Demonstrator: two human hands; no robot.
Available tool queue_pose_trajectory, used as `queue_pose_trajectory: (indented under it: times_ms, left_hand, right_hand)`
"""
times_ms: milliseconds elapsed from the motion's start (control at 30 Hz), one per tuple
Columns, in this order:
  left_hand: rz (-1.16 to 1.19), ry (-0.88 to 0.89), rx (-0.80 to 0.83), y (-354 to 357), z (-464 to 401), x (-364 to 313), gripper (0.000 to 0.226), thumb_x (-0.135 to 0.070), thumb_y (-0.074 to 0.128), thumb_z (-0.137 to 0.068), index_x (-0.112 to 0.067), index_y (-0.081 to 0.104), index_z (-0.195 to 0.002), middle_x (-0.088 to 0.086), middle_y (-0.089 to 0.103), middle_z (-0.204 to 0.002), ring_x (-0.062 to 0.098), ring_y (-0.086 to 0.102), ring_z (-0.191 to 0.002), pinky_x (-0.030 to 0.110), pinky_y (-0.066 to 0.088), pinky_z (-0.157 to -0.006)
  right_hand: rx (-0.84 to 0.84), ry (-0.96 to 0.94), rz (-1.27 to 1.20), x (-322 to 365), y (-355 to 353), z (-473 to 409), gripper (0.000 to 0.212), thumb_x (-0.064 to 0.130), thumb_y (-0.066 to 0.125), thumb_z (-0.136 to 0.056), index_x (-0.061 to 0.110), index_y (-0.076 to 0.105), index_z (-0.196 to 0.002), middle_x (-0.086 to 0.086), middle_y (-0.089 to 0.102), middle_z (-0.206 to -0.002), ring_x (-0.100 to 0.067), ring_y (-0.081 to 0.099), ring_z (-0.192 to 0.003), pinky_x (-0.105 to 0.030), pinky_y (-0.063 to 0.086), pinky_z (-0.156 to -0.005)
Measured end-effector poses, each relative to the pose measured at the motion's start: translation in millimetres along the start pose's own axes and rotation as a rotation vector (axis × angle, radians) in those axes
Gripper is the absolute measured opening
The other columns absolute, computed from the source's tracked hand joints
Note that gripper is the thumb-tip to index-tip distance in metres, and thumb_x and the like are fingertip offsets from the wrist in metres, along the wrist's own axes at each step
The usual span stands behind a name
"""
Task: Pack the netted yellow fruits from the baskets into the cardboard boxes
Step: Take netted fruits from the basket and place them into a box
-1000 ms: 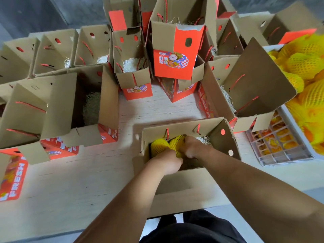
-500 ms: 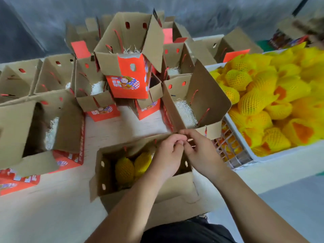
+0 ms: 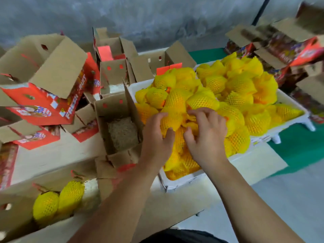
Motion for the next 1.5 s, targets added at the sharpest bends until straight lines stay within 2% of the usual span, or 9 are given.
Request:
queue_pose_trajectory:
  times_ms: [200, 333, 600, 733, 867, 1067, 1200, 1367, 1500]
  left_hand:
    - [-0.408, -0.057, 0.052, 22.3, -17.0, 5.9, 0.096, -0.044, 0.074, -0.089, -0.017, 0.017, -0.161, 0.008, 0.033, -0.159, 0.029, 0.030, -0.144, 0.047, 0.023, -0.118]
    - [-0.576, -0.105, 0.034, 25.3, -16.4, 12.4, 0.084, -0.048, 0.076, -0.086, -0.018, 0.032, -0.151, 0.015, 0.037, -0.143, 0.041, 0.041, -0.129, 0.049, 0.036, -0.108]
    - [-0.117, -0.167, -0.046, 16.8, -6.9, 10.8, 0.079, -0.041, 0.084, -0.081, -0.031, 0.037, -0.143, -0.004, 0.053, -0.134, 0.016, 0.056, -0.117, 0.037, 0.049, -0.095]
    - [0.149, -0.332, -0.098, 19.7, 10.2, 21.4, 0.065, -0.046, 0.081, -0.083, -0.050, 0.036, -0.129, -0.024, 0.056, -0.114, -0.010, 0.059, -0.091, 0.020, 0.047, -0.071]
    - [0.081, -0.338, -0.017, 24.1, 10.7, 21.6, 0.067, -0.047, 0.076, -0.088, -0.035, 0.040, -0.143, -0.014, 0.058, -0.122, 0.003, 0.060, -0.103, 0.033, 0.052, -0.084]
    - [-0.315, -0.354, 0.009, 20.8, 16.4, 14.1, 0.079, -0.052, 0.062, -0.096, -0.022, 0.025, -0.159, 0.005, 0.018, -0.158, 0.029, 0.017, -0.145, 0.051, 0.021, -0.122]
    - [-0.046, -0.018, -0.154, 8.7, 22.4, -34.6, 0.039, -0.034, 0.055, -0.102, -0.021, 0.055, -0.139, 0.001, 0.052, -0.136, 0.018, 0.048, -0.129, 0.048, 0.043, -0.109]
    - [0.494, -0.120, 0.053, 27.2, 23.7, -47.3, 0.040, -0.043, 0.044, -0.101, -0.027, 0.056, -0.136, -0.019, 0.071, -0.119, -0.004, 0.065, -0.111, 0.012, 0.051, -0.088]
    - [0.459, -0.099, 0.027, 18.5, 21.3, -42.0, 0.042, -0.043, 0.060, -0.095, -0.031, 0.062, -0.135, 0.000, 0.066, -0.129, 0.010, 0.063, -0.119, 0.036, 0.052, -0.102]
  right_hand:
    - [0.276, 0.196, 0.463, -78.5, -5.2, -26.1, 0.103, 0.057, 0.075, -0.073, 0.029, 0.023, -0.158, -0.015, 0.033, -0.151, -0.040, 0.033, -0.136, -0.056, 0.028, -0.109]
    - [0.385, 0.196, 0.407, -100.3, 6.4, -19.1, 0.090, 0.050, 0.076, -0.080, 0.025, 0.029, -0.153, -0.018, 0.037, -0.139, -0.044, 0.038, -0.125, -0.051, 0.038, -0.103]
    - [0.408, 0.192, 0.228, -104.3, -7.0, -41.0, 0.062, 0.038, 0.077, -0.079, 0.016, 0.050, -0.130, -0.019, 0.052, -0.123, -0.046, 0.050, -0.112, -0.048, 0.040, -0.094]
    - [0.272, 0.247, -0.167, -102.4, -25.2, -43.7, 0.049, 0.036, 0.079, -0.073, 0.028, 0.057, -0.116, -0.009, 0.066, -0.102, -0.030, 0.062, -0.087, -0.035, 0.046, -0.069]
    - [0.174, 0.352, -0.650, -97.4, -26.9, -48.6, 0.038, 0.037, 0.075, -0.071, 0.031, 0.063, -0.106, 0.009, 0.071, -0.075, -0.009, 0.064, -0.062, -0.026, 0.051, -0.053]
    - [0.143, 0.372, -0.779, -79.9, -4.5, -28.9, 0.039, 0.037, 0.076, -0.074, 0.030, 0.064, -0.111, 0.014, 0.072, -0.090, 0.003, 0.066, -0.077, -0.017, 0.052, -0.065]
    - [0.083, 0.261, -0.802, -59.2, -5.4, -12.1, 0.041, 0.042, 0.074, -0.074, 0.033, 0.060, -0.111, 0.025, 0.068, -0.093, 0.007, 0.063, -0.083, -0.010, 0.048, -0.066]
    - [0.179, 0.280, -0.957, -48.2, 8.9, 0.9, 0.047, 0.032, 0.085, -0.076, 0.033, 0.060, -0.116, 0.010, 0.070, -0.112, -0.011, 0.068, -0.105, -0.030, 0.058, -0.081]
    - [0.293, 0.224, -0.958, -40.8, 14.7, -1.7, 0.053, 0.029, 0.090, -0.075, 0.035, 0.059, -0.117, 0.020, 0.065, -0.117, 0.002, 0.063, -0.108, -0.017, 0.052, -0.081]
Point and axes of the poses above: each hand's wrist, its own z-axis away from the middle knuckle, its own y-axis out of the palm, x = y × z, the point moved 9 cm from there along -z, towards the middle knuckle
